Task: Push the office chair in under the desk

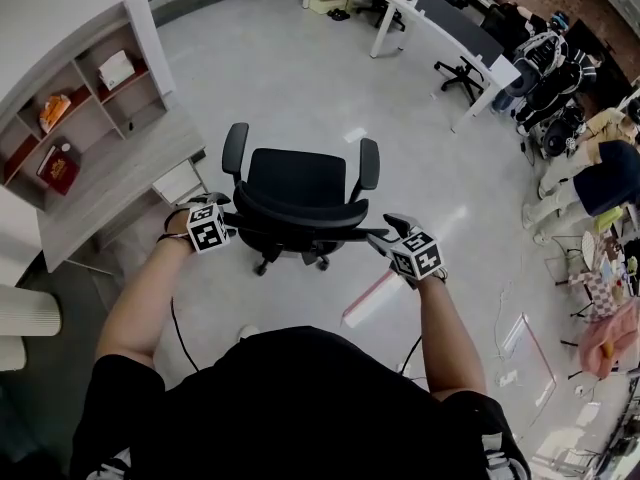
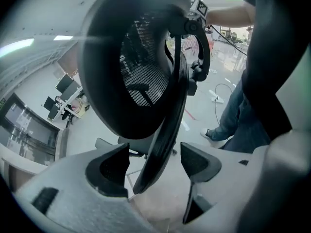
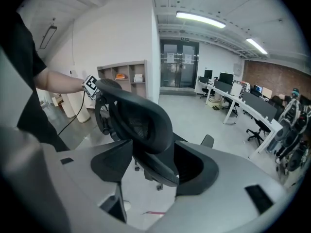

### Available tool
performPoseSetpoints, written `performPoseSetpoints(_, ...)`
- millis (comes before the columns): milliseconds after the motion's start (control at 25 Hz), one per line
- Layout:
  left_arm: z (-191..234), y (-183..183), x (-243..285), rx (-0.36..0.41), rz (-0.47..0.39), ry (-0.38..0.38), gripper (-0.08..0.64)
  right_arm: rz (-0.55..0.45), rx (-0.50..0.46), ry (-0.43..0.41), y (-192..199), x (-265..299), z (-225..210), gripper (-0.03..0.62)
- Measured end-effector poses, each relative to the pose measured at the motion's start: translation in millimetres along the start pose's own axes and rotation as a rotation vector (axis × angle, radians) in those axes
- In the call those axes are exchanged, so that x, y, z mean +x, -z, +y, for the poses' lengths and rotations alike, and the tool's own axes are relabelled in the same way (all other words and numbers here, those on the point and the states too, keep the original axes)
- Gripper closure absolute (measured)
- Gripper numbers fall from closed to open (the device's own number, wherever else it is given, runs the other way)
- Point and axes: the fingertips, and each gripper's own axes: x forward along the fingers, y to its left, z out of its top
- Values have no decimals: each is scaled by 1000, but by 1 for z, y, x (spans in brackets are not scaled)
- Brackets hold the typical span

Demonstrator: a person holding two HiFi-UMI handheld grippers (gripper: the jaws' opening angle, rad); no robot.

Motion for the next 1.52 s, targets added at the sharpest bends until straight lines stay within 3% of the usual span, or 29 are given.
performPoseSetpoints(240,-11,3,26,57,57,30,230,124,-79,-54,29,22,7,302)
performPoseSetpoints(520,-12,13,50,88,148,56,229,330,-396,-38,63,55,5,295)
performPoseSetpoints(640,-11,19,61,105,175,68,227,397,-485,-32,71,68,4,295)
performPoseSetpoints(1120,-14,22,74,158,199,84,222,518,-654,-42,95,112,1,295)
performPoseSetpoints(1320,-7,28,77,211,231,27,219,505,-676,-34,91,116,1,296)
performPoseSetpoints(1520,-9,23,79,202,232,-10,227,507,-702,-38,99,113,-3,328)
